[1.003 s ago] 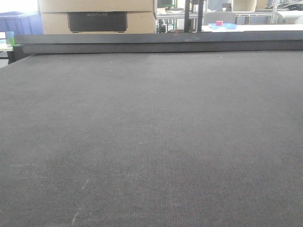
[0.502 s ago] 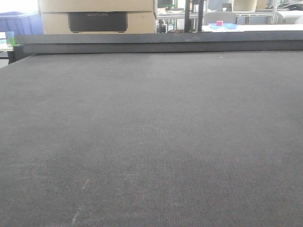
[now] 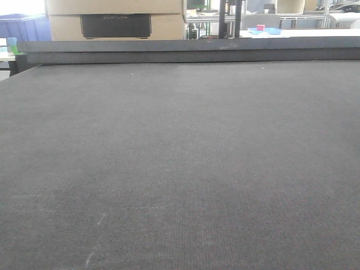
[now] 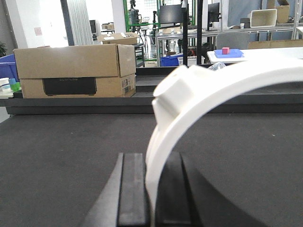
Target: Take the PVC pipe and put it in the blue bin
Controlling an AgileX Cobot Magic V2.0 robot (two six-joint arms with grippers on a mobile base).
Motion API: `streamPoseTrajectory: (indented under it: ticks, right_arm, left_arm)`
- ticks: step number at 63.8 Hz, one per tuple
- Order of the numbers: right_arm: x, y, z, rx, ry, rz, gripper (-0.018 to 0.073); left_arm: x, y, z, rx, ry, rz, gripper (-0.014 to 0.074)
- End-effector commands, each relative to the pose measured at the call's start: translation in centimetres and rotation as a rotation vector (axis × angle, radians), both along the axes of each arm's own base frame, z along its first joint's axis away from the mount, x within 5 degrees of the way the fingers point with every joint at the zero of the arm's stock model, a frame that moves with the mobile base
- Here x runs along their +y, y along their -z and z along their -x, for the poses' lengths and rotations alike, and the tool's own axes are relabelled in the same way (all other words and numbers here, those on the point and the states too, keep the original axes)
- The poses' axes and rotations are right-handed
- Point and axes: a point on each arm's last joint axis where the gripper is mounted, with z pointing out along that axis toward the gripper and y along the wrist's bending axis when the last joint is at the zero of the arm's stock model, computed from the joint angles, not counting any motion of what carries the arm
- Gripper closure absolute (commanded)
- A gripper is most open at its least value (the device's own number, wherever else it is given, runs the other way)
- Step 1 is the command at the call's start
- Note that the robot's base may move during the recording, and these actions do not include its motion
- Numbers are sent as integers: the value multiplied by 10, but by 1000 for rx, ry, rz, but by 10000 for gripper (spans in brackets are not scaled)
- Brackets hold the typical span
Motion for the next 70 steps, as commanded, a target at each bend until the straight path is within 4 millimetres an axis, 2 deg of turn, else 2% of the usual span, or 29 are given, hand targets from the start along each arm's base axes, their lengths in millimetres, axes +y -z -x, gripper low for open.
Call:
streamPoseTrajectory:
  ticks: [1,70]
  right_arm:
    - [0,-1,1,-20,3,19,727]
    - [0,-1,1,-20,3,19,727]
  left_arm:
    - [0,-5,2,-36,12,24,707]
    - [0,-5,2,-36,12,24,707]
